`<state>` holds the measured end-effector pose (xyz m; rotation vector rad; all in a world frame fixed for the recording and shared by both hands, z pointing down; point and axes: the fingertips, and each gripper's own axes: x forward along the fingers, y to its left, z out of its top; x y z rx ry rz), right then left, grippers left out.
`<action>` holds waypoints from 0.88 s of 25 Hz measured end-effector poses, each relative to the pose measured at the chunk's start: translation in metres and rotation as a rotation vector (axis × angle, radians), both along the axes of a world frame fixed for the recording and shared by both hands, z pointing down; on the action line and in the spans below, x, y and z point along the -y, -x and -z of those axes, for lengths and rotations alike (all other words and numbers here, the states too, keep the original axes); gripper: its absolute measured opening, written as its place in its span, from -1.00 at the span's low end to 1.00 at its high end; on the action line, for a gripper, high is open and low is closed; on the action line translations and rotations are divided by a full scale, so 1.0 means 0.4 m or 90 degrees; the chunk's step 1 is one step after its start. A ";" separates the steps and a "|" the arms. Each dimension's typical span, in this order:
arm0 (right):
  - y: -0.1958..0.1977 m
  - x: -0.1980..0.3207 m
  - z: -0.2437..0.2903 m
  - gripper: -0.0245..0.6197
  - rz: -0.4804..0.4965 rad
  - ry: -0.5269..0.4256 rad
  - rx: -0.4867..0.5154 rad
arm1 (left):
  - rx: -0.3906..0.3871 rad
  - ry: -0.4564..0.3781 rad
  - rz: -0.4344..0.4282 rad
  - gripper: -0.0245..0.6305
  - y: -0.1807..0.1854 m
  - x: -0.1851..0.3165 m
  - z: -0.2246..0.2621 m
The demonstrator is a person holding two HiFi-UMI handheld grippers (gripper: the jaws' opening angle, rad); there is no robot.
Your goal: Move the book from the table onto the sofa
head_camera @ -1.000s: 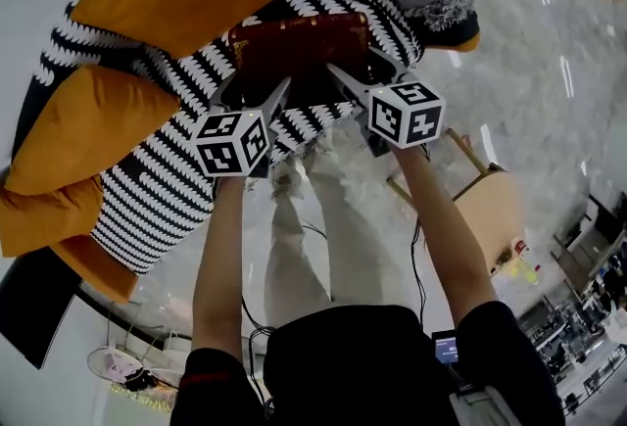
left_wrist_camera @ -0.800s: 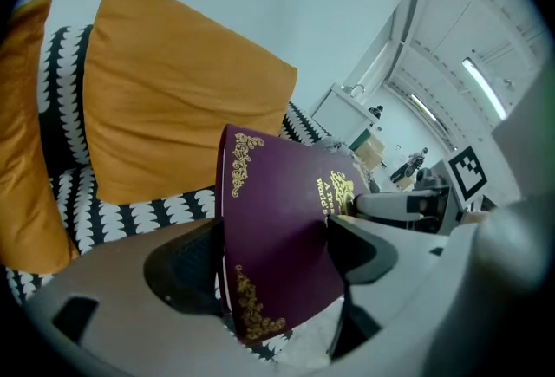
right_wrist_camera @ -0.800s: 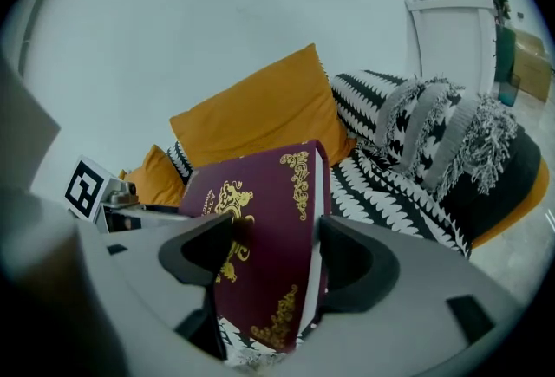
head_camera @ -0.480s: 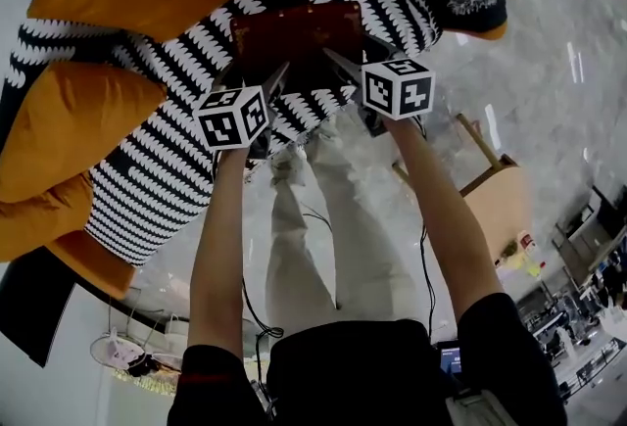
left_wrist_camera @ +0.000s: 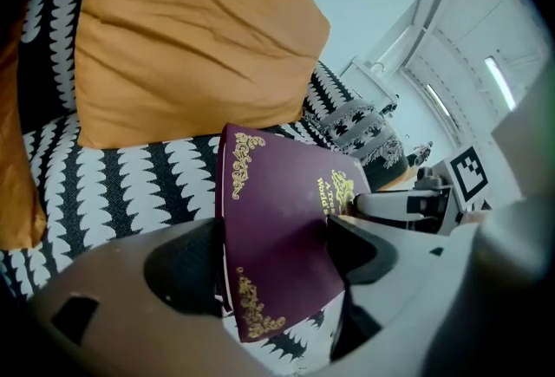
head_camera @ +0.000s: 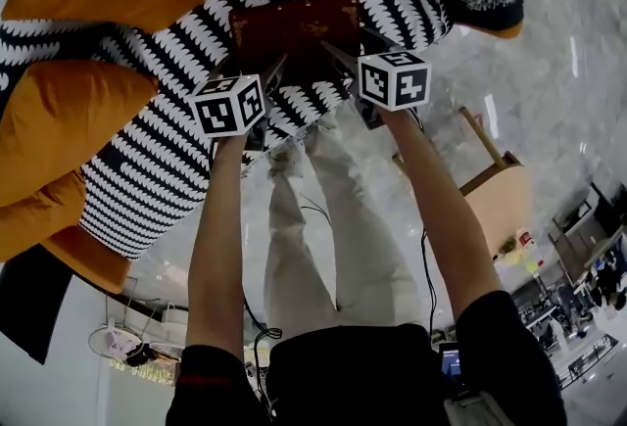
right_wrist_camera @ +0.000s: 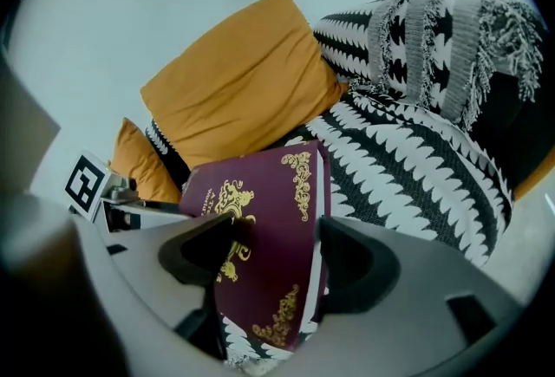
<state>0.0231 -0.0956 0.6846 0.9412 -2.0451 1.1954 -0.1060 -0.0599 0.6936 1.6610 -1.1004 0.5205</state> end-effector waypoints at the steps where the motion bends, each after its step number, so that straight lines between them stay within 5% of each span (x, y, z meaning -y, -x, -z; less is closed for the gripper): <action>1: 0.000 -0.001 -0.003 0.08 -0.001 -0.001 -0.002 | 0.002 -0.002 -0.002 0.28 0.000 0.000 -0.002; 22: -0.011 -0.015 -0.002 0.13 -0.029 -0.015 -0.063 | 0.054 -0.026 -0.022 0.16 0.070 -0.019 0.018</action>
